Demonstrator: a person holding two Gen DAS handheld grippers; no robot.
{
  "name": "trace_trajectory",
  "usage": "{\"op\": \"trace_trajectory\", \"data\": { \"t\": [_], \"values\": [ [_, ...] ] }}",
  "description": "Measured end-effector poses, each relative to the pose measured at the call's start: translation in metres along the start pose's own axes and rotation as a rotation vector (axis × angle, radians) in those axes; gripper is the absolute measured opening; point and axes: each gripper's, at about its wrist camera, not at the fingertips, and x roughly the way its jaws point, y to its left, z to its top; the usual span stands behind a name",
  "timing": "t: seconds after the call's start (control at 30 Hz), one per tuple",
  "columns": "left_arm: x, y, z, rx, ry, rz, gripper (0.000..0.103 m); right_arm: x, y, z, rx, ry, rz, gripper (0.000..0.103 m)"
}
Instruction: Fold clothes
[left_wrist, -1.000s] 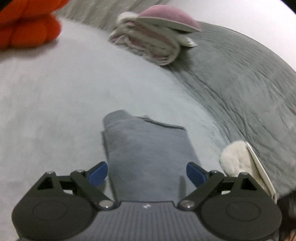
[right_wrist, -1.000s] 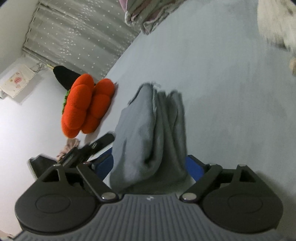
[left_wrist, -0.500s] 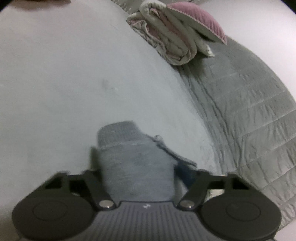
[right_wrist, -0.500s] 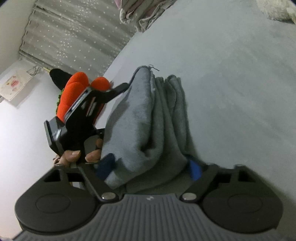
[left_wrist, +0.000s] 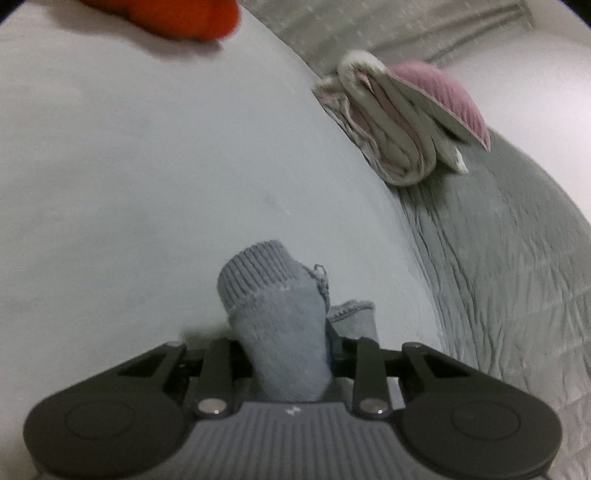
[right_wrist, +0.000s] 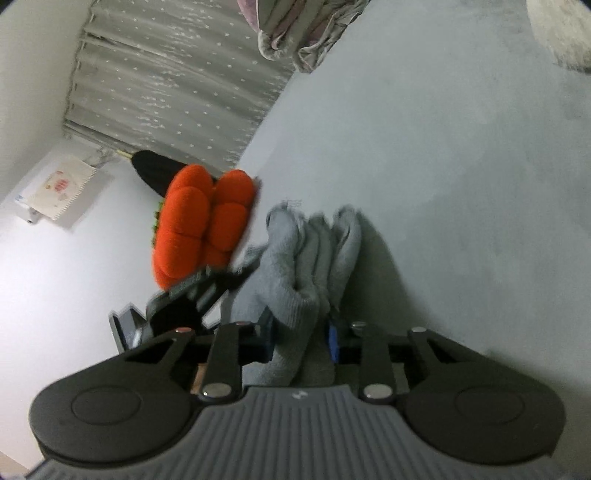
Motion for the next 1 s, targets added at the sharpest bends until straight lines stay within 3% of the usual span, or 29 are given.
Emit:
{"op": "trace_trajectory", "data": {
  "t": [0.17,0.27,0.3,0.33,0.4,0.5,0.6,0.7,0.8,1.0],
  "values": [
    [-0.043,0.010,-0.023,-0.043,-0.003,0.027,0.028,-0.008,0.004,0.010,-0.015,0.020,-0.010,0.027],
    [-0.046,0.019,-0.034,0.001,0.027,0.087,0.038,0.003,0.001,0.010,-0.018,0.067,-0.083,0.028],
    [-0.044,0.022,-0.036,0.014,0.029,0.110,0.047,0.008,-0.001,0.008,-0.040,0.088,-0.142,0.029],
    [-0.045,0.026,-0.037,0.023,0.015,0.120,0.051,0.014,-0.001,0.004,-0.077,0.103,-0.209,0.032],
    [-0.052,0.026,-0.035,0.054,-0.028,0.137,0.058,0.020,-0.002,-0.003,-0.118,0.092,-0.256,0.049],
    [-0.067,0.014,-0.029,0.158,-0.105,0.161,0.064,0.016,0.000,-0.006,-0.095,0.077,-0.254,0.057],
    [-0.077,-0.007,-0.023,0.315,-0.140,0.131,0.060,0.008,0.002,-0.006,-0.065,0.033,-0.255,0.062],
    [-0.075,-0.031,-0.027,0.494,-0.124,0.082,0.042,0.004,0.004,-0.005,-0.048,-0.002,-0.257,0.062],
    [-0.060,-0.046,-0.039,0.643,-0.058,0.038,0.027,0.006,0.009,-0.005,-0.059,-0.012,-0.266,0.062],
    [-0.003,-0.060,-0.043,0.793,0.029,0.113,0.012,0.016,0.014,-0.017,-0.131,0.028,-0.292,0.062]
  ]
}}
